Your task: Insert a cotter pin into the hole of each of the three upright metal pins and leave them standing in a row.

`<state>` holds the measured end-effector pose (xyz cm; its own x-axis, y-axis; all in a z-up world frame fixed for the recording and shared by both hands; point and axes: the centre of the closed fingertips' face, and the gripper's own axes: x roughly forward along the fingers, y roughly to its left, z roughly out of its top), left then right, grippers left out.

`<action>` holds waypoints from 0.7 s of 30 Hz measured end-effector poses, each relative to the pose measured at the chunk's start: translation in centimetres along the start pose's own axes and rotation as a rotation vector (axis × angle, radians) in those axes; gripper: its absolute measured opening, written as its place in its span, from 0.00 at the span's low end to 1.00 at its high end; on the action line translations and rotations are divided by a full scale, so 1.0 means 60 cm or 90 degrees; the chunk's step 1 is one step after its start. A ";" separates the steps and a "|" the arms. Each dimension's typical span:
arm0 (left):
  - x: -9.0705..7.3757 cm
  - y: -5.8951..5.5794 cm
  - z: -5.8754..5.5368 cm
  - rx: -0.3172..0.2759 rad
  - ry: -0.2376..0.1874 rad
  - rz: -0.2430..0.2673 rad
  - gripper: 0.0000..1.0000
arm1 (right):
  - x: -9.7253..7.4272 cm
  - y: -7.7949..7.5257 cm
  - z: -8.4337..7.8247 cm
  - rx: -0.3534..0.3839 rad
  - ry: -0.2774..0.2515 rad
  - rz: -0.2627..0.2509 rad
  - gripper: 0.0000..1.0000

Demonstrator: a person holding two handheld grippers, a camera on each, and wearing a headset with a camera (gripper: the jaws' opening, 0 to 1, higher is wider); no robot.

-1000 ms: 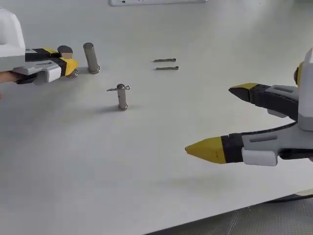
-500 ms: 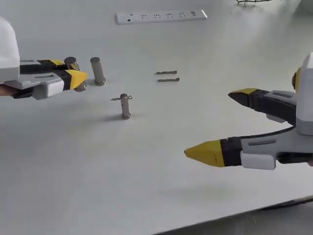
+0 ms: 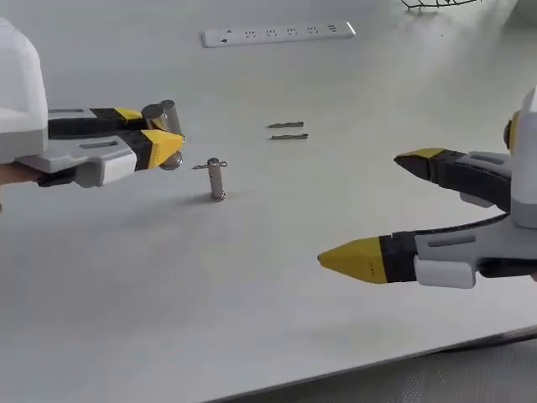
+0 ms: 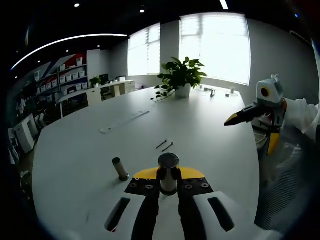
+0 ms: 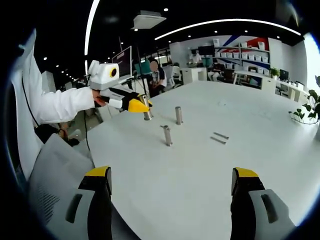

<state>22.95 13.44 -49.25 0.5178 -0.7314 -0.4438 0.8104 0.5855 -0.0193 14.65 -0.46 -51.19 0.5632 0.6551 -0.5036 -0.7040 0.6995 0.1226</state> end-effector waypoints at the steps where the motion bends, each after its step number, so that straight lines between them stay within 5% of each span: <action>1: 0.004 -0.008 -0.004 -0.003 0.000 -0.005 0.11 | -0.001 0.001 -0.001 0.000 -0.001 -0.001 0.98; 10: 0.040 -0.092 -0.046 0.020 0.043 -0.058 0.11 | -0.015 0.001 -0.014 0.008 0.002 -0.011 0.98; 16: 0.069 -0.108 -0.072 0.007 0.072 -0.064 0.11 | -0.018 -0.003 -0.023 0.016 0.004 -0.014 0.98; 21: 0.089 -0.109 -0.070 0.002 0.064 -0.047 0.11 | -0.017 -0.005 -0.027 0.021 0.005 -0.014 0.98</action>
<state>19.27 7.17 -55.30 0.4269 -0.7333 -0.5292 0.8462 0.5304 -0.0523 13.56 -1.78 -52.11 0.5754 0.6370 -0.5129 -0.6766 0.7231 0.1391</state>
